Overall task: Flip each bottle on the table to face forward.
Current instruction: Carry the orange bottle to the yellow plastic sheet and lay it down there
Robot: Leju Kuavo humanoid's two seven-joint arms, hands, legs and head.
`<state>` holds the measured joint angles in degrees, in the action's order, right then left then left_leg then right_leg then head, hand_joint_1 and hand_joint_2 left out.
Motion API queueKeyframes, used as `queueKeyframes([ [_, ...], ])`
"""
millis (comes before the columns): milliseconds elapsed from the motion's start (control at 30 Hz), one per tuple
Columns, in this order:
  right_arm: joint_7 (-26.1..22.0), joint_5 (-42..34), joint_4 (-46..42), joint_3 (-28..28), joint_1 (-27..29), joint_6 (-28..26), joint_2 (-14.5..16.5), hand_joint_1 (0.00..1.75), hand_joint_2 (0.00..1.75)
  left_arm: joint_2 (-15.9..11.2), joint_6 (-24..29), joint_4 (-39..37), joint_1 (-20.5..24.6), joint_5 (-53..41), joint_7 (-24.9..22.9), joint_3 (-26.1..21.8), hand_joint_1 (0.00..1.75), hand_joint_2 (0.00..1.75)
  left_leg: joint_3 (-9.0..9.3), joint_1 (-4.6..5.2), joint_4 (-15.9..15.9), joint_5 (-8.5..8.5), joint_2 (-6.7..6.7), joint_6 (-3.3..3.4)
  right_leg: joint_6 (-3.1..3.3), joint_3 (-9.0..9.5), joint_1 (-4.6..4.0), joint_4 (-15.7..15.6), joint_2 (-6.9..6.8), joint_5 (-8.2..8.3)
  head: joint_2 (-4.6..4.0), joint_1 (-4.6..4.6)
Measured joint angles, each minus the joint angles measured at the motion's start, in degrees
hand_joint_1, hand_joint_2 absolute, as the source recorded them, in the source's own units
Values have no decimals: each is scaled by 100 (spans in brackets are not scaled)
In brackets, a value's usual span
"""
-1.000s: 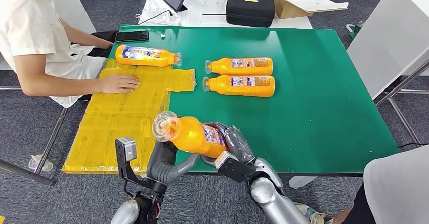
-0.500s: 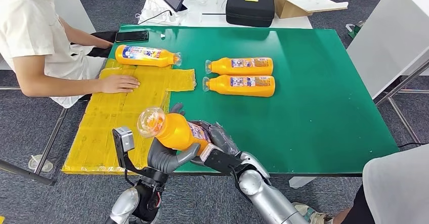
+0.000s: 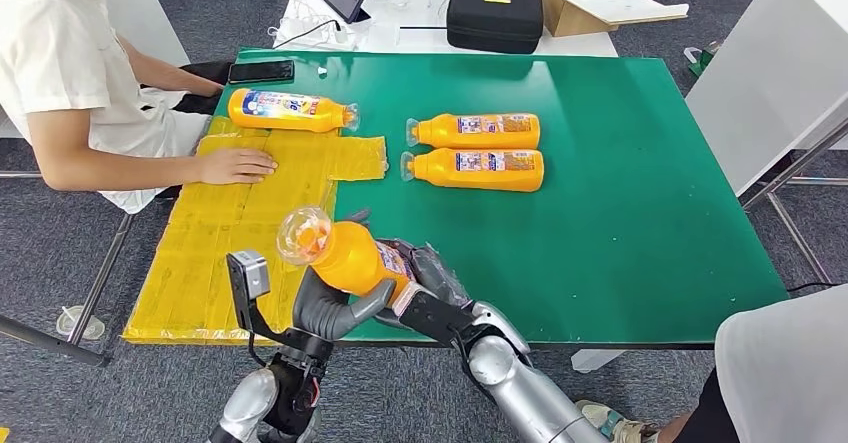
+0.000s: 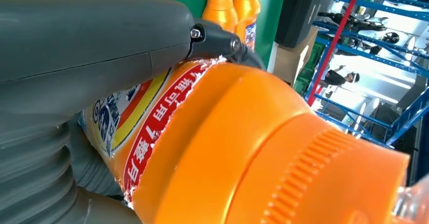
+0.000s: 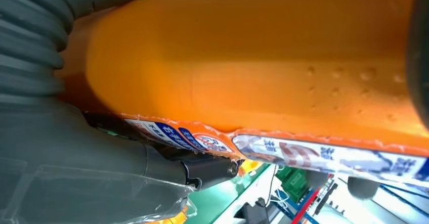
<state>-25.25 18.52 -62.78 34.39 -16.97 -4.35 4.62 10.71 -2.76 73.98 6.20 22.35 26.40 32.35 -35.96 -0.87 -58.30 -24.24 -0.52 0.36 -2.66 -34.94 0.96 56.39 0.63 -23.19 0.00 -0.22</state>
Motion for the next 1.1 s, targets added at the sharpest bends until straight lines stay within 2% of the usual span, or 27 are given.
queueKeyframes([
  [133, 1, -49, 34, 16, -8, 44, 16, 173, 175, 15, -47, -75, 31, 19, 25, -30, 175, 175, 0, 0, 0, 0, 0, 0, 0, 0, 0, 0, 0, 0, 1, 0],
  [333, -24, -203, 63, 27, -8, 188, 61, 139, 175, 42, -82, -115, 58, 191, 4, -87, 175, 175, -1, 0, 0, 0, 0, 0, 0, -1, 0, 0, 0, 0, 1, -2],
  [367, -25, -220, 66, 30, -8, 201, 73, 110, 175, 52, -84, -116, 61, 221, -5, -104, 175, 175, -1, 0, 0, 0, 0, 0, 0, -2, 0, 0, 0, 0, 1, -2],
  [433, -26, -236, 73, 34, -8, 209, 92, 37, 175, 68, -87, -116, 67, 256, -13, -133, 175, 175, -1, 0, 0, 0, 0, 0, 0, -2, 0, 0, 0, 0, 1, -2],
  [467, -27, -244, 76, 37, -8, 211, 99, 7, 175, 74, -87, -116, 71, 278, -15, -146, 175, 175, -1, 0, 0, 0, 0, 0, 0, -2, 0, 0, 0, 0, 1, -2],
  [500, -31, -258, 79, 39, -8, 210, 109, 0, 175, 80, -86, -116, 74, 313, -17, -157, 175, 175, -1, 0, 0, 0, 0, 0, 0, -2, 0, 0, 0, 0, 1, -2],
  [600, -79, -232, 81, 51, -4, 42, 157, 0, 175, 113, -12, -100, 76, 507, -22, -195, 175, 175, -1, 0, 0, 1, 0, 0, 0, -2, 0, 0, 0, 0, 0, -1],
  [733, -297, 130, -15, 119, 132, -681, 203, 0, 0, 157, 594, 55, 50, 756, 1, -308, 175, 175, -1, 0, 0, 0, 0, 0, 0, -2, 0, 0, 0, 0, 0, 0],
  [833, -423, 615, -252, 140, 434, -1590, 185, 0, 0, 170, 1712, 227, -7, 307, 249, -513, 175, 175, -2, -1, 0, -1, 0, -1, 1, -4, -1, 0, 0, -1, 0, -1],
  [900, -446, 807, -382, 140, 601, -1943, 149, 0, 0, 168, 2172, 280, -23, 12, 359, -654, 175, 175, -5, -1, 0, -2, -2, -1, 1, -6, -1, 0, -1, -2, 0, -1],
  [1100, -453, 866, -564, 141, 785, -2026, 84, 0, 0, 169, 2285, 301, -36, -110, 424, -794, 175, 175, -7, 0, 0, -1, -1, 0, 1, -7, 1, -1, 0, -2, 1, -1],
])
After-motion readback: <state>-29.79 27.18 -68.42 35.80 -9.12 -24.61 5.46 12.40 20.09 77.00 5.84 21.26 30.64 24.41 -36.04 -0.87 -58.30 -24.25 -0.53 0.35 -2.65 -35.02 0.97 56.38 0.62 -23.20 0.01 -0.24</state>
